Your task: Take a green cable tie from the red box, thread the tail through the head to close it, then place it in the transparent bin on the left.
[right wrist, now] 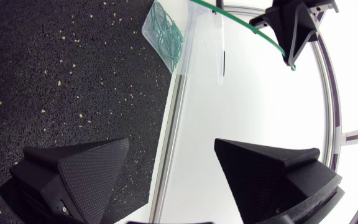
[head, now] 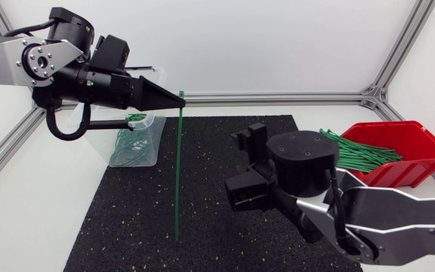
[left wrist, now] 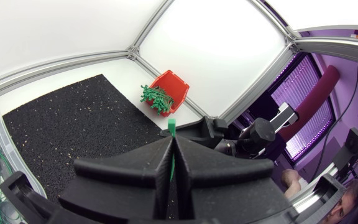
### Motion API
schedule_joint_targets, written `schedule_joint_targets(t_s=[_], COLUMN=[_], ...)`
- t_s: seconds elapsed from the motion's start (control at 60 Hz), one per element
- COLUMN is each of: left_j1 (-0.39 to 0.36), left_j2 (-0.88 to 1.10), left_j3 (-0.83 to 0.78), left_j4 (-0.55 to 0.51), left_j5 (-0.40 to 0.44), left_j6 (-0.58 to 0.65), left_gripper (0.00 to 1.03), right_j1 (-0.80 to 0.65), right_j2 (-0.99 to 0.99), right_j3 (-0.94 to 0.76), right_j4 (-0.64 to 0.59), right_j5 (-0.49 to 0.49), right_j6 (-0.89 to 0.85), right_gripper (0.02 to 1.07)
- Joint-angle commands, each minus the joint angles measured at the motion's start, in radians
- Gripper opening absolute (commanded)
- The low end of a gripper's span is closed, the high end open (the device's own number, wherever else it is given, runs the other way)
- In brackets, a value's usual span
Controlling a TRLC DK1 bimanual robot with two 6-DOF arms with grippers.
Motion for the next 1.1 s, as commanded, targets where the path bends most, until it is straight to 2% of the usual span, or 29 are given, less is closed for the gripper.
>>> schedule_joint_targets(t_s=[0.0, 0.217, 0.533, 0.933, 1.083], left_j1=[-0.011, -0.021, -0.043, -0.049, -0.057], left_j2=[0.040, 0.104, 0.164, 0.232, 0.278], left_j3=[0.060, 0.159, 0.290, 0.375, 0.433], left_j4=[-0.025, -0.066, -0.154, -0.217, -0.281], left_j5=[0.016, 0.015, 0.012, 0.002, -0.004], left_j6=[0.043, 0.046, 0.048, 0.068, 0.095], left_gripper=[0.03, 0.03, 0.03, 0.03, 0.03], right_j1=[0.018, 0.060, 0.152, 0.218, 0.216], right_j2=[0.020, 0.034, 0.035, 0.117, 0.201], right_j3=[-0.029, -0.048, -0.065, -0.069, -0.072], right_j4=[0.056, 0.150, 0.202, 0.283, 0.367], right_j5=[-0.002, -0.011, -0.045, -0.066, -0.097], right_j6=[-0.076, -0.165, -0.253, -0.316, -0.363], right_gripper=[1.02, 1.02, 1.02, 1.02, 1.02])
